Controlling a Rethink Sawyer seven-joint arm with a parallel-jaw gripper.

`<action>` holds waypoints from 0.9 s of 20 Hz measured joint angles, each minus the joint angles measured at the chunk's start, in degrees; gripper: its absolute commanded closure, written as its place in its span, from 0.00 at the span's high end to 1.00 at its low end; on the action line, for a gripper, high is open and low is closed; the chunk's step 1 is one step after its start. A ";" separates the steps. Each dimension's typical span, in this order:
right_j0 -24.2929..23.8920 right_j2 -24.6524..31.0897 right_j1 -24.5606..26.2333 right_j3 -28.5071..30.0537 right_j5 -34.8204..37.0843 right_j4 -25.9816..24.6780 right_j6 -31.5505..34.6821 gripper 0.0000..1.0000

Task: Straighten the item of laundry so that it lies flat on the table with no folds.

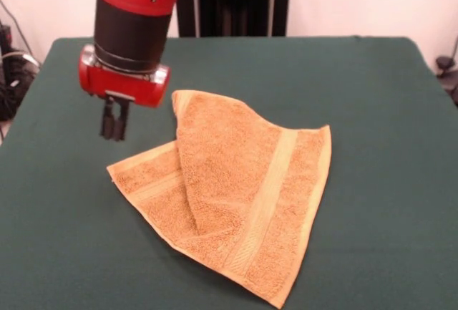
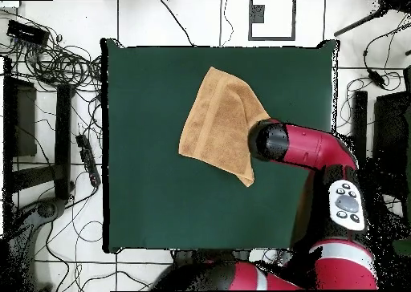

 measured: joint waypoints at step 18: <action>7.68 0.91 2.29 1.25 -0.01 -0.81 0.00 0.00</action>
